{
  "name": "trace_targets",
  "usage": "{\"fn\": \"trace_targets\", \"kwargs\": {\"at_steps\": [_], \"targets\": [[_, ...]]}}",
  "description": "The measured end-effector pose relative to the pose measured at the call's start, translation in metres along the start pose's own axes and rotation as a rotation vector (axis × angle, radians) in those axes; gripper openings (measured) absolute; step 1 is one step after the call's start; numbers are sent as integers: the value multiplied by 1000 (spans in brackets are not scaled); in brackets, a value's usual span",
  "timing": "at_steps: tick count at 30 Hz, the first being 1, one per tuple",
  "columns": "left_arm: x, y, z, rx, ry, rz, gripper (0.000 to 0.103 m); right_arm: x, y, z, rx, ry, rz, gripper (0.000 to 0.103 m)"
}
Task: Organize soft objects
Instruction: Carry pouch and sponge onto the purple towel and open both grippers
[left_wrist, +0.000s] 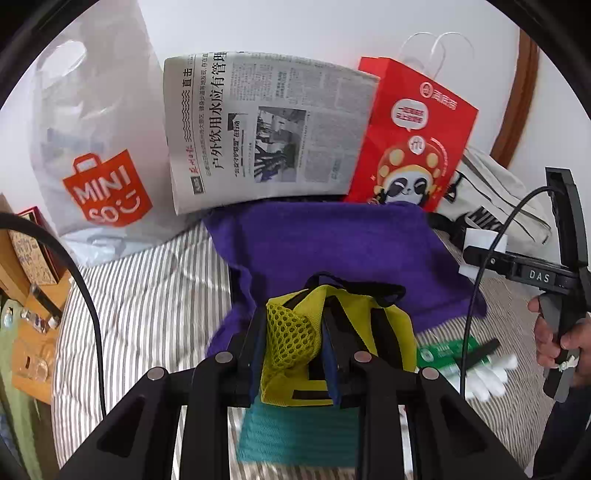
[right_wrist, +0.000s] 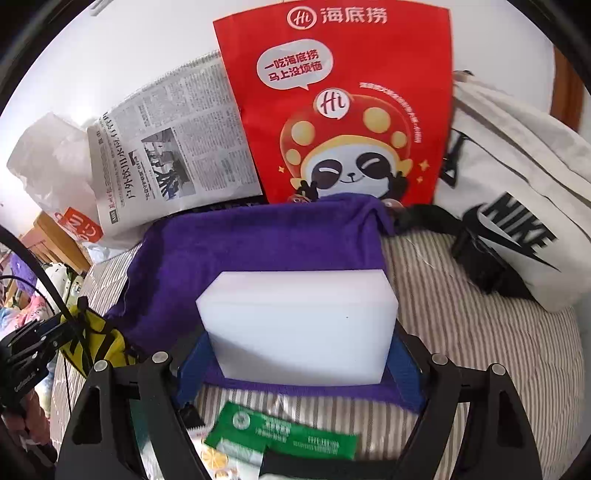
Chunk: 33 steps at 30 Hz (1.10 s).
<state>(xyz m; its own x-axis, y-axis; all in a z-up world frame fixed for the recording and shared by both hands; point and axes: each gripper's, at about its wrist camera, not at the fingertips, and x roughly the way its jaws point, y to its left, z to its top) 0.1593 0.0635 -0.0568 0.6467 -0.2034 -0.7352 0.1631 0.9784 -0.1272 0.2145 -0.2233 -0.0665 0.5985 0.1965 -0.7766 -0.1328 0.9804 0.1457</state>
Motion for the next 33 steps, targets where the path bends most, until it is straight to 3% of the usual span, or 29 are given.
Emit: {"fn": "trace_targets", "kwargs": {"at_steps": [7, 11, 20, 33], "targets": [[32, 13, 25, -39, 16, -8, 26, 33, 1, 27, -54, 25, -24, 83], [54, 17, 40, -49, 25, 19, 26, 61, -7, 44, -69, 71, -44, 83], [99, 26, 62, -79, 71, 2, 26, 118, -17, 60, -85, 183, -33, 83], [141, 26, 72, -84, 137, 36, 26, 139, -15, 65, -135, 201, -50, 84]]}}
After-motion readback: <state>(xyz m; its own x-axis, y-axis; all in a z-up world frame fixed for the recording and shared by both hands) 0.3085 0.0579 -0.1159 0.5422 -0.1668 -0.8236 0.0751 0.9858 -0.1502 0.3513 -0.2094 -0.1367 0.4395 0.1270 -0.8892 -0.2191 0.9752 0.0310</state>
